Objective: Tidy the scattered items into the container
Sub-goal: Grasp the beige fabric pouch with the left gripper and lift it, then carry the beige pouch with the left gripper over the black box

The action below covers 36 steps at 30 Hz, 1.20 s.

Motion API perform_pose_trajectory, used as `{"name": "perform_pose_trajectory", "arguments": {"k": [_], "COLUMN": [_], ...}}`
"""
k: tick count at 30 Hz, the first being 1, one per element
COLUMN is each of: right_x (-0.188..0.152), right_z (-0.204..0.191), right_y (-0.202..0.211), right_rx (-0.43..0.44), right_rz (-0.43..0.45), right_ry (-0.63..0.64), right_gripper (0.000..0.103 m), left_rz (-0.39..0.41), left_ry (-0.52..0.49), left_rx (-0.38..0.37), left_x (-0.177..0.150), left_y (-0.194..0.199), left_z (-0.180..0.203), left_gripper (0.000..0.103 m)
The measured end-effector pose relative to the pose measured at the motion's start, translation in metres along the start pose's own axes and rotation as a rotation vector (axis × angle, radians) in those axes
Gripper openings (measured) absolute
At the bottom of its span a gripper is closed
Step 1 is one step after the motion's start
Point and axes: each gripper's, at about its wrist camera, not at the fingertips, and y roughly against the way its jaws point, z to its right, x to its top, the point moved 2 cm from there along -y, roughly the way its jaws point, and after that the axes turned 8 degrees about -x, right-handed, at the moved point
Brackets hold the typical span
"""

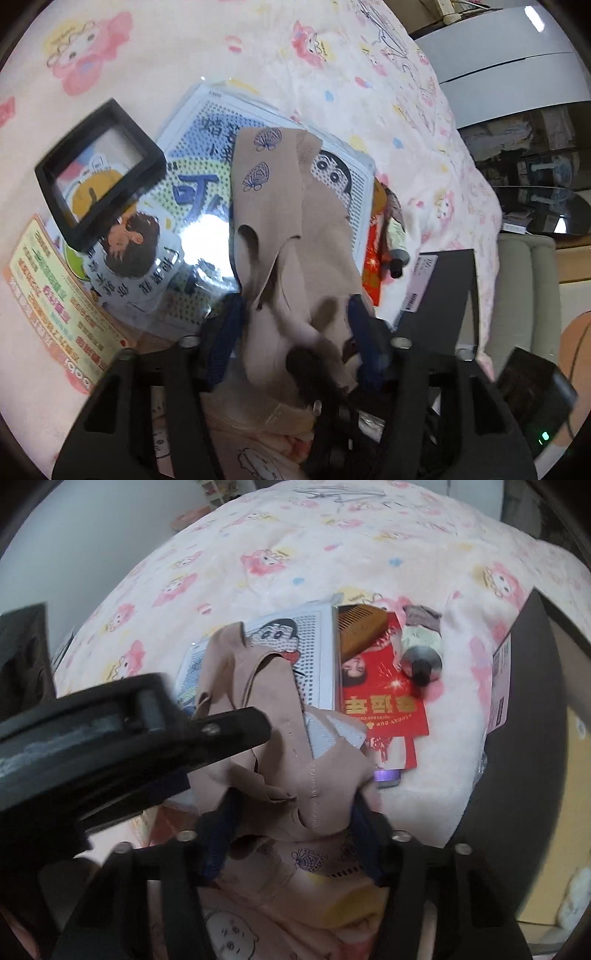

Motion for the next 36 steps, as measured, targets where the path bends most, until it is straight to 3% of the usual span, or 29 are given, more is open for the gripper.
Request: {"name": "perform_pose_trajectory", "arguments": {"k": [3,7,12,18,24,31,32,34,36], "right_x": [-0.001,-0.003,-0.017,-0.055,-0.1,-0.142,-0.146,-0.154,-0.161], "right_z": [0.001,0.005,0.009,0.041,0.089,0.144,0.149,0.158,0.166], "right_y": [0.007,0.028,0.064,0.103,0.134,0.135,0.134,0.131,0.123], "right_rx": [-0.014,0.026,0.052,0.102,0.11,0.083,0.077,0.066,0.03], "right_rz": [0.03,0.072,0.133,0.177,0.218,0.193,0.188,0.176,0.146], "right_ry": [-0.008,-0.017,0.018,-0.033,-0.129,-0.256,-0.266,-0.274,-0.293], "right_gripper": [0.03,0.013,0.009,0.009,0.009,0.009,0.008,0.009,0.009], "left_rz": [-0.012,0.017,0.012,-0.026,-0.115,-0.195,-0.188,-0.173,-0.162], "left_ry": [-0.05,-0.146,-0.22,-0.344,-0.437,-0.535,-0.535,-0.538,-0.542], "left_rx": [-0.031,-0.031,-0.087,-0.125,-0.166,-0.156,-0.153,-0.132,-0.072], "left_x": [-0.004,-0.021,-0.051,-0.102,-0.151,-0.198,-0.197,-0.194,-0.19], "left_y": [0.002,0.013,0.029,0.039,0.021,-0.007,-0.007,-0.006,-0.01], "left_z": [0.006,0.019,0.039,0.073,0.106,0.128,0.129,0.127,0.122], "left_gripper": [0.008,0.004,0.004,0.004,0.004,0.005,0.007,0.022,0.032]}}
